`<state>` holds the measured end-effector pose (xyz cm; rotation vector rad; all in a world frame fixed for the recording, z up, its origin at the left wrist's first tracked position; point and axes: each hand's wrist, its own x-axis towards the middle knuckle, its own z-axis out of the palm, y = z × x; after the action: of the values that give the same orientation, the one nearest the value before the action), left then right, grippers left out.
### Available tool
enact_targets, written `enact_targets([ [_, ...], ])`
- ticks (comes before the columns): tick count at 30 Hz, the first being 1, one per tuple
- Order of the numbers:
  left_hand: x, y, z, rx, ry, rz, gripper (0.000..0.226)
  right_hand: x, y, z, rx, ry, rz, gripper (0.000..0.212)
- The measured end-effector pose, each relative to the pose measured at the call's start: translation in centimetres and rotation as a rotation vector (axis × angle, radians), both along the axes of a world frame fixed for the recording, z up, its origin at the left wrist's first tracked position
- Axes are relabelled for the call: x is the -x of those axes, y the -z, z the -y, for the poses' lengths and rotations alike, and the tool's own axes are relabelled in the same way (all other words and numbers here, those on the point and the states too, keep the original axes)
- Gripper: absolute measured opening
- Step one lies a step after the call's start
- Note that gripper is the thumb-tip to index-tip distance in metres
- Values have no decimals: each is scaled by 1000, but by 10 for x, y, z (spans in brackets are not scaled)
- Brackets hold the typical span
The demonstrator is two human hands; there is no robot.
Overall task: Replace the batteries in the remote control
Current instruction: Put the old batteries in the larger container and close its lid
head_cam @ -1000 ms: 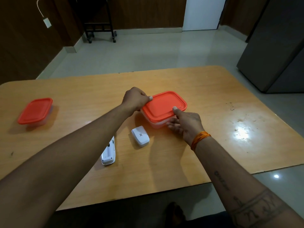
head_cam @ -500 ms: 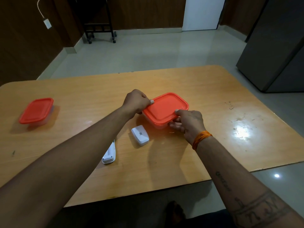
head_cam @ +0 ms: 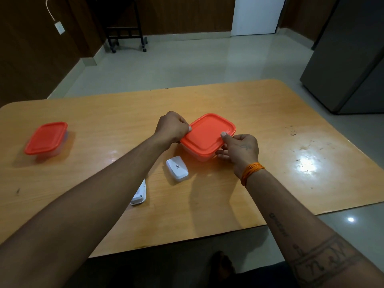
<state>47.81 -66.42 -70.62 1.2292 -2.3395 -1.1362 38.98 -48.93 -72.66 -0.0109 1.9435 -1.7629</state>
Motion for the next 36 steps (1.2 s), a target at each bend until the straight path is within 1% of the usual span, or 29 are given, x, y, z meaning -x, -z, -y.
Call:
enact_targets([
  [1,0,-1,-1,-6,-8,10,16,0,0,0,-7,-6,17,27],
  [2,0,-2,-1,-24,-14,15,17,-1,0,0,-24,-12,20,27],
  [4,-3,-4,-2,-73,-30,5,18,-5,0,0,-61,-13,0,34],
  [7,-9,-8,-10,-173,-77,-85,20,-7,-2,2,-98,-41,-43,39],
  [8,-11,-8,-14,-208,-91,-125,20,-9,-5,3,-89,-52,-29,41],
  [10,-15,-10,-24,-263,-109,-190,20,-11,-7,7,-73,-51,27,53],
  [11,-17,-12,-30,-280,-110,-210,18,-13,-9,7,-63,-49,42,55],
  [13,-21,-14,-42,-297,-99,-243,13,-16,-10,6,-61,-46,-3,52],
  [16,-24,-22,-55,-331,-105,-251,9,-23,-13,6,-44,-77,-128,56],
  [17,-23,-25,-59,-367,-120,-255,12,-26,-14,6,-28,-89,-140,57],
  [19,-21,-30,-66,-425,-167,-269,31,-31,-16,8,14,-99,-125,58],
  [21,-20,-30,-72,-348,-200,-251,54,-35,-19,7,43,-104,-132,53],
  [22,-21,-28,-74,-296,-207,-246,61,-36,-20,5,50,-104,-146,50],
  [24,-22,-26,-78,-244,-223,-255,69,-36,-21,2,51,-107,-172,48],
  [27,-26,-24,-82,-209,-244,-273,63,-37,-19,1,53,-134,-208,43],
  [29,-29,-24,-82,-188,-256,-267,58,-39,-18,1,64,-175,-187,42],
  [31,-35,-22,-84,-177,-275,-264,57,-38,-17,1,50,-216,-143,41],
  [33,-41,-17,-89,-128,-266,-251,64,-35,-17,0,2,-209,-102,48],
  [35,-46,-10,-97,-95,-215,-226,66,-30,-17,-2,-41,-171,-104,68],
  [36,-48,-6,-100,-123,-197,-227,63,-27,-18,-3,-56,-168,-114,79],
])
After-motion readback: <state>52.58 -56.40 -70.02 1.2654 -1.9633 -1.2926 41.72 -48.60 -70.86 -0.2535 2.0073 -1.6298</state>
